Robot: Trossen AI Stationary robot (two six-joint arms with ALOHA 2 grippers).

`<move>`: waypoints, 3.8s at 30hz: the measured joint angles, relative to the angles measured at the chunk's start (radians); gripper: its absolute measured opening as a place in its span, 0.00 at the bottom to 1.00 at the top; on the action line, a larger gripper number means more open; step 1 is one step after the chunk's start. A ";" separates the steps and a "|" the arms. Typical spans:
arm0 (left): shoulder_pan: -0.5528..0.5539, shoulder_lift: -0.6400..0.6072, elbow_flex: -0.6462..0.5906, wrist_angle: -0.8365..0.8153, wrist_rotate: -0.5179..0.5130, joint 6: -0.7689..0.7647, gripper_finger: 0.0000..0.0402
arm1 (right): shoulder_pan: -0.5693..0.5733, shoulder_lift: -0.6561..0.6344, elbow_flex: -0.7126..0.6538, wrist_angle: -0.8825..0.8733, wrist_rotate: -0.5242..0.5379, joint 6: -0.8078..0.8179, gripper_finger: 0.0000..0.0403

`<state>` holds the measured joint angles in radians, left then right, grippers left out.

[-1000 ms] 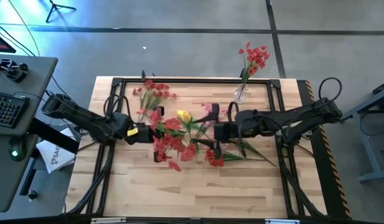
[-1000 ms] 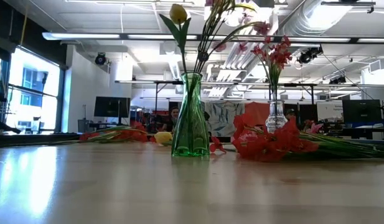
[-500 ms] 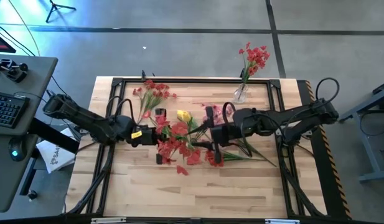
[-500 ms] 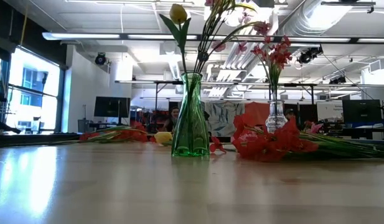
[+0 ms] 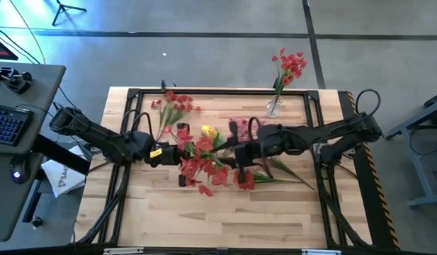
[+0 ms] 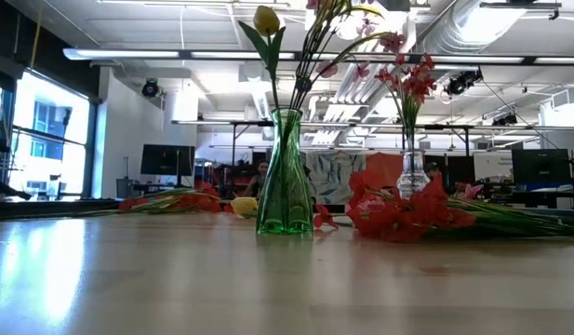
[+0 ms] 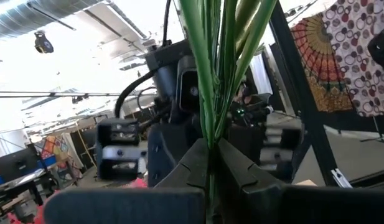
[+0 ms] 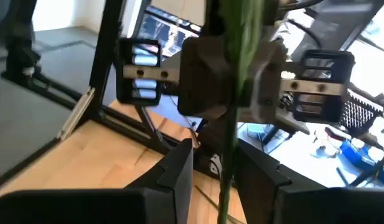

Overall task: Sort flowers into vase by color
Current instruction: Put the bottom left red flowers into the transparent vase

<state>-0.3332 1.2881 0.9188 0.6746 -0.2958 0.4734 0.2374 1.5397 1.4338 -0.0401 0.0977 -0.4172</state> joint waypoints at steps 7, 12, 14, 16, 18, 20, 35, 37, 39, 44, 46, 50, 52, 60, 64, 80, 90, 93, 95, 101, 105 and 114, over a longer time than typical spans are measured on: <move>0.000 0.000 0.000 -0.010 -0.001 0.000 0.00 | 0.000 0.026 -0.002 0.060 0.030 -0.072 0.18; 0.000 0.000 0.000 -0.051 -0.014 0.004 0.00 | 0.012 0.004 -0.002 0.043 0.078 -0.071 0.05; -0.001 -0.001 0.000 -0.070 -0.036 0.013 0.02 | 0.018 -0.003 -0.003 0.026 0.096 -0.071 0.02; -0.002 -0.001 0.001 -0.096 -0.055 0.013 0.05 | 0.025 -0.014 -0.005 0.017 0.112 -0.057 0.03; -0.004 -0.003 0.002 -0.109 -0.070 0.010 0.10 | 0.026 -0.033 -0.005 0.007 0.112 -0.053 0.03; -0.010 -0.009 0.003 -0.125 -0.080 0.010 0.15 | 0.024 -0.060 -0.005 -0.004 0.106 -0.054 0.01; -0.169 -0.034 -0.002 -0.347 -0.789 0.022 0.25 | -0.316 -0.384 -0.024 0.028 0.006 0.028 0.01; -0.208 -0.032 -0.002 -0.376 -0.919 0.025 0.25 | -0.374 -0.410 -0.025 -0.091 -0.006 0.085 0.01; -0.243 -0.032 -0.002 -0.441 -1.021 -0.008 0.25 | -0.409 -0.431 -0.040 -0.188 -0.035 0.132 0.00; -0.314 -0.032 -0.002 -0.702 -1.142 -0.264 0.25 | -0.442 -0.510 -0.336 -0.073 -0.002 0.195 0.00; -0.331 -0.032 -0.002 -0.818 -1.143 -0.405 0.25 | -0.470 -0.556 -0.489 0.032 0.056 0.219 0.00; -0.352 -0.032 -0.002 -1.031 -1.134 -0.679 0.25 | -0.545 -0.656 -0.732 0.265 0.143 0.267 0.00; -0.352 -0.032 -0.002 -1.124 -1.107 -0.798 0.25 | -0.578 -0.691 -0.836 0.332 0.219 0.283 0.00; -0.324 -0.032 -0.048 -1.257 -1.068 -1.048 0.25 | -0.737 -0.690 -1.146 0.699 0.377 0.291 0.01; -0.292 -0.032 -0.084 -1.252 -1.067 -1.076 0.25 | -0.832 -0.647 -1.205 0.847 0.354 0.363 0.01; -0.191 -0.032 -0.090 -1.253 -0.996 -1.082 0.25 | -0.955 -0.450 -1.217 0.898 0.184 0.507 0.04; -0.189 -0.032 -0.090 -1.253 -0.986 -1.082 0.25 | -0.959 -0.485 -1.037 0.382 0.178 0.504 0.41; -0.189 -0.032 -0.090 -1.253 -0.985 -1.090 0.25 | -0.959 -0.505 -0.939 0.096 0.178 0.507 0.50; -0.189 -0.032 -0.090 -1.252 -0.984 -1.090 0.25 | -0.959 -0.518 -0.873 -0.069 0.178 0.514 0.54; -0.189 -0.032 -0.090 -1.252 -0.977 -1.102 0.25 | -0.956 -0.554 -0.717 -0.297 0.175 0.514 0.57; -0.189 -0.032 -0.090 -1.250 -0.977 -1.109 0.25 | -0.943 -0.555 -0.680 -0.319 0.108 0.488 0.57; -0.189 -0.032 -0.090 -1.252 -0.977 -1.108 0.25 | -0.885 -0.592 -0.560 -0.585 0.111 0.479 0.57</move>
<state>-0.5220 1.2564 0.8291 -0.5773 -1.2731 -0.6342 -0.6473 0.9478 0.8733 -0.6249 0.2083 0.0621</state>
